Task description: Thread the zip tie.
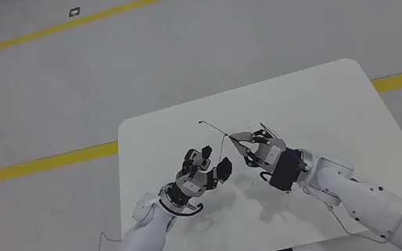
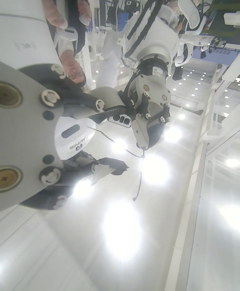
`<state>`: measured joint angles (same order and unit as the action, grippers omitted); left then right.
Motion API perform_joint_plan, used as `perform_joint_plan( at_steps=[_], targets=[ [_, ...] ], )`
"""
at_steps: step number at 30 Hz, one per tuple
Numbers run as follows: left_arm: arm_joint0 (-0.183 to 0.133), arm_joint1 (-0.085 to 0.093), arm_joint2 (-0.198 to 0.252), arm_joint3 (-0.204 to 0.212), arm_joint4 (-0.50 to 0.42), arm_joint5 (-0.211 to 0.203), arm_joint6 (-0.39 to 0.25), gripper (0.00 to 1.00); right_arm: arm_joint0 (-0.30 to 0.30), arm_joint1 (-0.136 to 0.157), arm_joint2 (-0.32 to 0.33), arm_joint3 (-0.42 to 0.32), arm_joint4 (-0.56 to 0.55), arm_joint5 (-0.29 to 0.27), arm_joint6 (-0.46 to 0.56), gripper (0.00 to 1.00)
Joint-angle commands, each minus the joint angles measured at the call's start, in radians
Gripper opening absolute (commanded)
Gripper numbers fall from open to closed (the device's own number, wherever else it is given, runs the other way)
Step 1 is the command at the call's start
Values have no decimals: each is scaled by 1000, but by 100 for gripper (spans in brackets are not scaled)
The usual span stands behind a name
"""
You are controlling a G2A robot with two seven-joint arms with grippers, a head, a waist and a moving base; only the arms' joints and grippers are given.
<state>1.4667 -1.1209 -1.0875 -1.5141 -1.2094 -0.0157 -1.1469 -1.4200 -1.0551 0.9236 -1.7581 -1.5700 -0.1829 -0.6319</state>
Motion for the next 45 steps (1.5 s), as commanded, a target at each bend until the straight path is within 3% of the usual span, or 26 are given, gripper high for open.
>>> perform_joint_plan(
  at_steps=[1,13,24,27,45],
  targets=[
    [1,0,-1,-2,3,-5,0,39,-2,0,2,0,0,4,-2,0],
    [21,1,-12,-61,72,-80,48,39,35,31,-54,-6,0,82,50,0],
    [37,-1,-38,-85,39,-119,106,31,94,77,-148,-2,0,172,65,0],
    [38,-1,-43,-85,36,-116,107,24,104,88,-169,-1,0,183,58,0],
    [42,-4,-51,-84,35,-102,115,23,151,122,-240,0,0,199,32,0]
  ],
)
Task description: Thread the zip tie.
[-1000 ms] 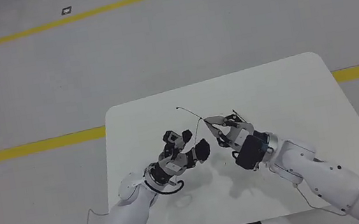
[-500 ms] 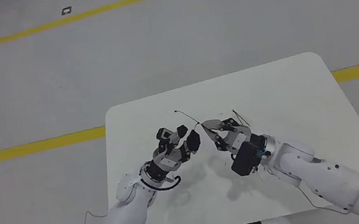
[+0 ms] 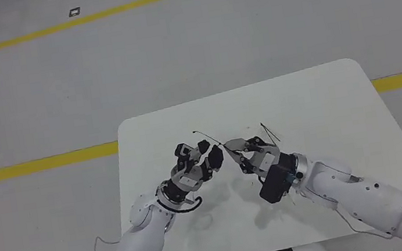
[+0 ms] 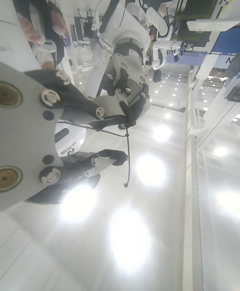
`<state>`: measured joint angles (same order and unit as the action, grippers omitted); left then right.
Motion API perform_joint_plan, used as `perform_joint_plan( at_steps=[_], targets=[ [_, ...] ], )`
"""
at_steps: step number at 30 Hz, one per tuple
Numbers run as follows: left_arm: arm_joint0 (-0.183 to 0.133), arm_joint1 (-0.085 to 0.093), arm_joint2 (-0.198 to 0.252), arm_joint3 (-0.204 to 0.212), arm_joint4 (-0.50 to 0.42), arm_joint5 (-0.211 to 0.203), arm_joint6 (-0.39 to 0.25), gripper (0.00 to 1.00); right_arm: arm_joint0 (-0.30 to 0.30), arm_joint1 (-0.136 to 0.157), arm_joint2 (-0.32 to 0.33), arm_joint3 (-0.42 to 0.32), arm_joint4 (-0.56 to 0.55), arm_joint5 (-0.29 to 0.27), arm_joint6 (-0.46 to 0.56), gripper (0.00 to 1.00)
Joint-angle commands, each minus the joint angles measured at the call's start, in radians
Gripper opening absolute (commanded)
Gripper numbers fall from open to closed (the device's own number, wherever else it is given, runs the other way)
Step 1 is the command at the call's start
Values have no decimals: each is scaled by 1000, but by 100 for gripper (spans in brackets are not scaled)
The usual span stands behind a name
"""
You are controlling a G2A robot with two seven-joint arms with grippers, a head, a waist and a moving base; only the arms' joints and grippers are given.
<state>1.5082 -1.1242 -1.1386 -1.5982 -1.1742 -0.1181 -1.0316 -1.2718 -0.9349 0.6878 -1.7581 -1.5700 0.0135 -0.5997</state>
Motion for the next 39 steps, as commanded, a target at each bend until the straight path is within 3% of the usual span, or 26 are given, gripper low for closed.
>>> perform_joint_plan(
  at_steps=[1,6,12,39],
  targets=[
    [0,0,-1,1,-1,1,-1,23,5,3,-8,1,0,4,1,0],
    [0,-1,-2,1,1,4,-3,21,17,9,-24,1,0,13,9,0],
    [0,-3,0,2,2,6,-8,0,22,14,-35,1,0,22,14,0],
    [-5,-9,-11,10,-26,-1,-43,0,35,24,-48,16,0,16,19,0]
  ],
)
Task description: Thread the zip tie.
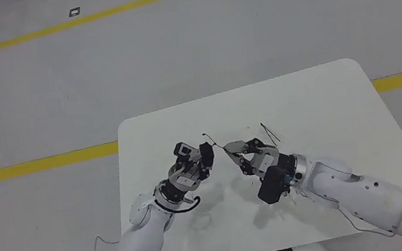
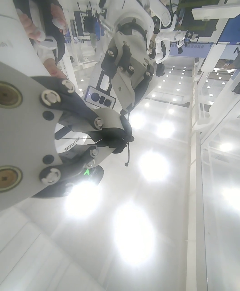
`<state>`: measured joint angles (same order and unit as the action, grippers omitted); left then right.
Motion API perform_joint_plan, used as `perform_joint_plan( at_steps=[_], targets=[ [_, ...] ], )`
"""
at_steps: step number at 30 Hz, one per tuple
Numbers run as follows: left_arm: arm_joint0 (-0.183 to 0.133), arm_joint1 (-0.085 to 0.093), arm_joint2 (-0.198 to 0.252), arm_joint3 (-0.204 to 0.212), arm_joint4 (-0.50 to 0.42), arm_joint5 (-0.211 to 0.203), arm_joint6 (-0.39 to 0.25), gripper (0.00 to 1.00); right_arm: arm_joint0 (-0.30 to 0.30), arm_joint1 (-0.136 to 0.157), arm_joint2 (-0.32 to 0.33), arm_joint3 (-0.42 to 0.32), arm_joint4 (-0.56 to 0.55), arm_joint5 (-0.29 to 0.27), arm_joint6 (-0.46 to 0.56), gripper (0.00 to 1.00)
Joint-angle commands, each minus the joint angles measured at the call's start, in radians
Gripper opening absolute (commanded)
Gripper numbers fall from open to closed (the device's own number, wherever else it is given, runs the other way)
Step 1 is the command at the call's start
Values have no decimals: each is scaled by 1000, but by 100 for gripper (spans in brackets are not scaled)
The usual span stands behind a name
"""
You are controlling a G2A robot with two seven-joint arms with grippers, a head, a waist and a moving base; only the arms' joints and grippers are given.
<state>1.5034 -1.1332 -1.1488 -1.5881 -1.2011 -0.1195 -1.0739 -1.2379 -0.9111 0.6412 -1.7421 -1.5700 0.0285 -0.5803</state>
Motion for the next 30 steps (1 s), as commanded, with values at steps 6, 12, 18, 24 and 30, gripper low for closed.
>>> perform_joint_plan(
  at_steps=[6,12,18,24,30],
  targets=[
    [5,0,-10,-5,-8,-3,-7,0,5,2,-8,3,0,3,-2,0],
    [12,-1,-21,-16,-22,-7,-19,0,12,5,-20,9,0,8,4,0],
    [16,-2,-26,-26,-32,-9,-29,0,19,8,-34,20,0,18,11,0],
    [18,-4,-32,-31,-45,-11,-40,0,21,10,-43,30,0,26,14,0],
    [19,-6,-35,-32,-49,-14,-45,0,22,10,-47,35,0,29,12,0]
  ],
)
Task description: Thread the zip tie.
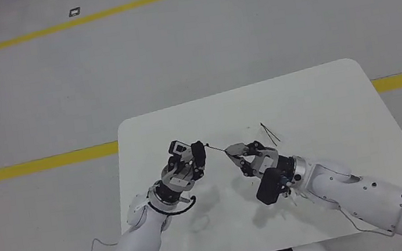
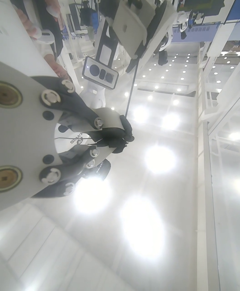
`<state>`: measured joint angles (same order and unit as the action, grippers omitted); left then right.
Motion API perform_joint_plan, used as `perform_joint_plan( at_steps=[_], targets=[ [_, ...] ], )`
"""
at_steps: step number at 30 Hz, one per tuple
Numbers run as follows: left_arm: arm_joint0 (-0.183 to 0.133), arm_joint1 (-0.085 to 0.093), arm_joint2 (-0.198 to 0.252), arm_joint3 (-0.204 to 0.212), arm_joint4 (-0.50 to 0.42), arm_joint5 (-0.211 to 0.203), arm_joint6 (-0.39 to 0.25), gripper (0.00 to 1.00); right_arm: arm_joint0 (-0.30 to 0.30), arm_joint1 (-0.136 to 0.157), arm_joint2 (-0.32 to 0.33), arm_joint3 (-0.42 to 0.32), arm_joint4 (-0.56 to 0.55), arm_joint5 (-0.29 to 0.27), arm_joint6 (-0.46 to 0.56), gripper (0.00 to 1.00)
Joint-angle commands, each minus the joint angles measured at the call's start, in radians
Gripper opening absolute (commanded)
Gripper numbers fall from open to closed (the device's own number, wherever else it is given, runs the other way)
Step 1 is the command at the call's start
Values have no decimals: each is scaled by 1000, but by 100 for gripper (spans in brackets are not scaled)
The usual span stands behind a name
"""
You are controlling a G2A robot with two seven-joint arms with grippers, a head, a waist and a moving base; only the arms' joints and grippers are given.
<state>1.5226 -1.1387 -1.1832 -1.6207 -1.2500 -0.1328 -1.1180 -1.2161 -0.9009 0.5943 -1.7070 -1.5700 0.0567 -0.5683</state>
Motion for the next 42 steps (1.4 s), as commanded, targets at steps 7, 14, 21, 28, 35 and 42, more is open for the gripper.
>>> perform_joint_plan(
  at_steps=[7,14,21,28,35,42],
  targets=[
    [-1,-3,0,2,-1,-1,-3,0,-14,-1,14,8,3,18,3,100],
    [0,-5,-6,15,-43,26,-27,0,-74,7,112,52,119,4,-60,100],
    [-12,-7,16,49,-64,129,-48,0,-136,24,217,71,201,-28,-126,100],
    [-12,-7,16,49,-64,129,-48,0,-136,24,217,71,201,-28,-126,100],
    [-7,-9,16,25,-103,138,-51,0,-147,22,242,65,273,-65,-151,100],
    [16,-8,-16,-6,-185,162,-161,0,-220,32,355,48,473,-233,-264,100]
  ],
)
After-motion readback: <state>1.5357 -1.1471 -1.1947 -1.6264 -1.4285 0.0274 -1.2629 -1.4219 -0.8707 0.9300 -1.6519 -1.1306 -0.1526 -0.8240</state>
